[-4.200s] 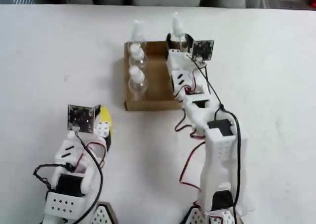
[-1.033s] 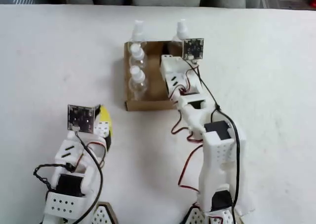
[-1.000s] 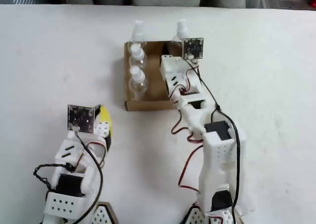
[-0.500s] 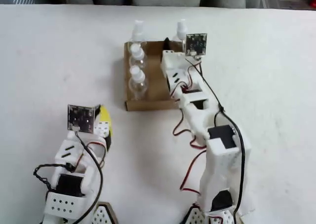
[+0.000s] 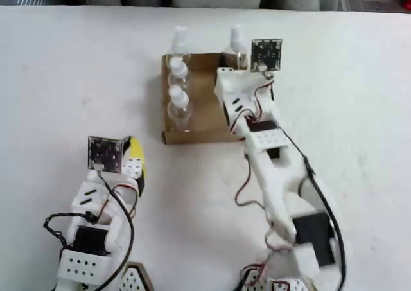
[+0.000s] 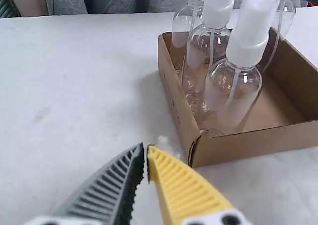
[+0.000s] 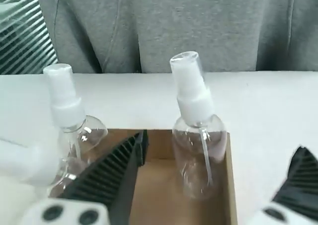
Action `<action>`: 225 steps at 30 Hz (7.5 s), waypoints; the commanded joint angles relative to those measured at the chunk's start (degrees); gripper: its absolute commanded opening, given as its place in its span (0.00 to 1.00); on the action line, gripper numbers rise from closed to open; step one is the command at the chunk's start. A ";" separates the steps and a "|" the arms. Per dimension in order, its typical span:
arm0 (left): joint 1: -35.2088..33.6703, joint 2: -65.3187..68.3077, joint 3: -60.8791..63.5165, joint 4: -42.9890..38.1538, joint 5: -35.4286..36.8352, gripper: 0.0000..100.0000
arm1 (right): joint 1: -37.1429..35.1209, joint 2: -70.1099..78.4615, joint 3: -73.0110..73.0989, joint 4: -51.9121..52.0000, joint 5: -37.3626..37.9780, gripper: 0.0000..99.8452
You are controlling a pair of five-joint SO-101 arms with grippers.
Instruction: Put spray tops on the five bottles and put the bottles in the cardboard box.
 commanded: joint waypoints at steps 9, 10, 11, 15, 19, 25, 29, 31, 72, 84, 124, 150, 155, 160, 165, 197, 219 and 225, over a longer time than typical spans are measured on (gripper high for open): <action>-0.48 -0.75 -0.18 0.53 -0.53 0.02 | 1.19 -28.70 -0.70 48.40 6.15 0.38; -0.48 -0.75 -0.18 0.53 -0.53 0.02 | 1.80 -30.37 -0.70 52.44 7.74 0.38; -0.48 -0.75 -0.18 0.53 -0.53 0.02 | 2.77 -31.96 -0.70 56.22 8.88 0.38; -0.48 -0.75 -0.18 0.53 -0.53 0.02 | 8.84 -36.44 -0.70 69.85 13.89 0.38; -0.48 -0.75 -0.18 0.53 -0.53 0.02 | 14.73 -37.41 -0.35 82.33 23.03 0.38; -0.48 -0.75 -0.18 0.53 -0.53 0.02 | 19.47 -35.91 5.36 86.11 31.74 0.38; -0.48 -0.75 -0.18 0.79 -0.53 0.02 | 20.53 -34.42 11.87 75.82 32.00 0.37; -0.48 -0.75 -0.18 1.32 -0.53 0.02 | 20.35 -33.36 14.86 70.11 32.00 0.32; -0.48 -0.75 -0.18 1.32 -4.31 0.02 | 14.99 17.45 -14.24 45.41 32.09 0.07; -0.48 -0.75 -0.18 1.32 -4.48 0.02 | 17.10 -2.59 -13.98 60.44 24.18 0.02; -0.04 -0.75 -0.18 1.41 -4.48 0.03 | -18.15 -17.80 17.49 47.34 -9.05 0.27; 19.82 -0.57 -14.15 18.99 0.09 0.03 | 29.49 -50.68 20.84 75.21 26.11 0.18; 21.76 0.13 -14.15 18.90 0.18 0.05 | 33.71 -47.25 25.05 69.93 28.84 0.18; 24.40 11.47 -19.52 18.20 4.48 0.18 | 35.74 -45.23 26.11 67.74 28.84 0.18; 25.19 30.02 -31.82 17.41 9.49 0.14 | 36.00 -44.79 25.85 67.74 28.66 0.18; 27.38 95.96 -68.22 17.85 31.65 0.15 | 35.56 -44.70 27.08 67.65 28.92 0.18; 27.56 101.93 -69.98 17.49 31.12 0.23 | 35.56 -44.70 29.45 64.66 28.92 0.18; 27.47 108.88 -76.31 21.10 31.30 0.21 | 35.56 -44.70 29.45 64.75 28.92 0.18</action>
